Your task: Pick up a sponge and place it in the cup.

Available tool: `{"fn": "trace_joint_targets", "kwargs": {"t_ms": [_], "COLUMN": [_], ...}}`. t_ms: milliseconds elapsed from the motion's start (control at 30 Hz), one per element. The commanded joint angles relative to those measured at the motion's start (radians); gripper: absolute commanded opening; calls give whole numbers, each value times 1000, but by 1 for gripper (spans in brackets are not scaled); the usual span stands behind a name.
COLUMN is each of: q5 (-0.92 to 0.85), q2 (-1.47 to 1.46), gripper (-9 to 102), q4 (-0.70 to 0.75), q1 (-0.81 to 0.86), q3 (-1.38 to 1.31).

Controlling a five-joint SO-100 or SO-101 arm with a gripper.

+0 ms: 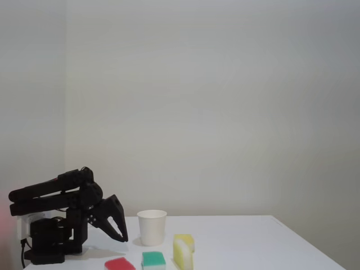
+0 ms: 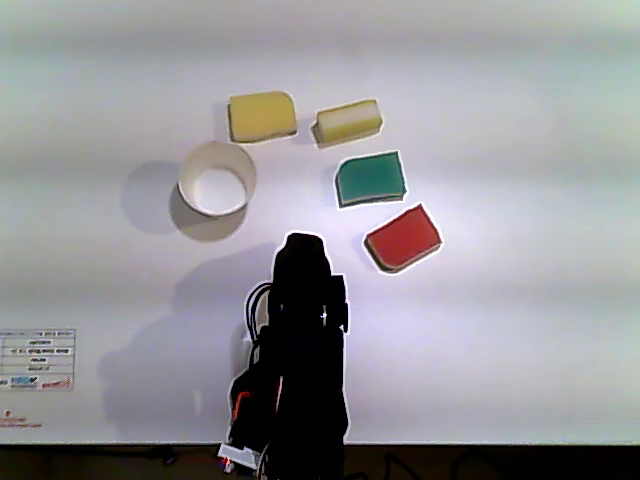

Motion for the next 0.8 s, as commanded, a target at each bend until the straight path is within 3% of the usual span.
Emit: {"fn": "trace_joint_targets", "kwargs": {"t_ms": [0,767], "q5": [11,15], "q2": [2,-2], "gripper": [0,0], "q4": [91,63], "q1": [209,195], "q3": [-5,-5]}}
